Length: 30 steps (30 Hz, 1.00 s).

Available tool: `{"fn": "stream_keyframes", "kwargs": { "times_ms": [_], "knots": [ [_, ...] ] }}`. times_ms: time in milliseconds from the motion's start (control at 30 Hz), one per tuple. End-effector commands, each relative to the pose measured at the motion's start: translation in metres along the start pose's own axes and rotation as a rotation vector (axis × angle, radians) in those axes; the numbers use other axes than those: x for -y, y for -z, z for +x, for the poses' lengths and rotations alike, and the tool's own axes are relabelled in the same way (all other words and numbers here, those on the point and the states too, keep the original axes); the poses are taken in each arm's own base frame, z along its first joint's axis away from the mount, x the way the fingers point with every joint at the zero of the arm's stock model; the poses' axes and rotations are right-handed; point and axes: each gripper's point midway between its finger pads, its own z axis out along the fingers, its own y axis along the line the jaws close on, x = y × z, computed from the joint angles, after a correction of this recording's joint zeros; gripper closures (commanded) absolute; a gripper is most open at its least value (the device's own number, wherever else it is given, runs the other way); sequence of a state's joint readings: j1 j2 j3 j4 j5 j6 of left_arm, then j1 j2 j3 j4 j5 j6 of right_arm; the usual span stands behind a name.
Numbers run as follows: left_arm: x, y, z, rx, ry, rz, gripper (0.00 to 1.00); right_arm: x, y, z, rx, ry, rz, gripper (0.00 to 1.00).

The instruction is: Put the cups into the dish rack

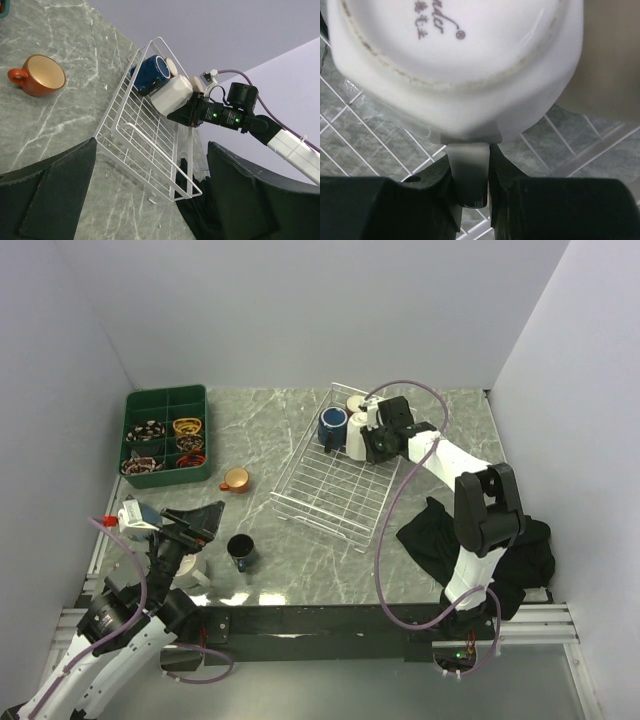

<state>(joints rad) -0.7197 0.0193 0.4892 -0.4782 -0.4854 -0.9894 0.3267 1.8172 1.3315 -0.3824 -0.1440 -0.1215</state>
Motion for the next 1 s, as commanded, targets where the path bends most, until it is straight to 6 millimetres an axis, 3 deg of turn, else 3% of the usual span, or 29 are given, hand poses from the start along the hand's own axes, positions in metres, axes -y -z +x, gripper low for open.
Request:
{"fn": "stream_keyframes", "kwargs": {
  "times_ms": [0,167,333,500,633,700,733,800,833,900,967],
  "knots": [
    [0.001,0.0,-0.002,0.011,0.006,0.0,0.04,0.0,0.012,-0.055,0.154,0.052,0.012,0.93],
    [-0.002,-0.003,0.003,0.002,0.023,-0.007,0.04,0.0,0.013,-0.049,0.144,0.071,0.006,0.59],
    [-0.013,-0.012,0.017,-0.045,0.023,-0.083,0.04,-0.003,0.018,-0.044,0.143,0.093,-0.003,0.45],
    [-0.019,-0.02,0.021,-0.087,-0.059,-0.185,0.04,-0.004,0.035,-0.049,0.174,0.116,-0.003,0.44],
    [-0.019,-0.036,0.024,-0.123,-0.192,-0.26,0.04,-0.008,0.062,-0.057,0.217,0.16,-0.01,0.39],
    [-0.013,-0.043,0.02,-0.126,-0.228,-0.275,0.04,-0.009,0.073,-0.054,0.224,0.179,-0.012,0.32],
    [-0.019,-0.049,0.026,-0.153,-0.282,-0.311,0.04,-0.012,0.09,-0.06,0.261,0.207,-0.012,0.26],
    [-0.018,-0.055,0.02,-0.151,-0.32,-0.346,0.04,-0.014,0.103,-0.055,0.276,0.232,-0.018,0.19],
    [-0.025,-0.06,0.024,-0.175,-0.368,-0.379,0.04,-0.016,0.122,-0.061,0.321,0.261,-0.016,0.18],
    [-0.028,-0.068,0.021,-0.192,-0.394,-0.394,0.04,-0.024,0.135,-0.052,0.331,0.282,-0.051,0.12],
    [-0.031,-0.078,0.027,-0.257,-0.434,-0.376,0.04,-0.039,0.16,-0.048,0.385,0.332,-0.122,0.09]
  ]
}}
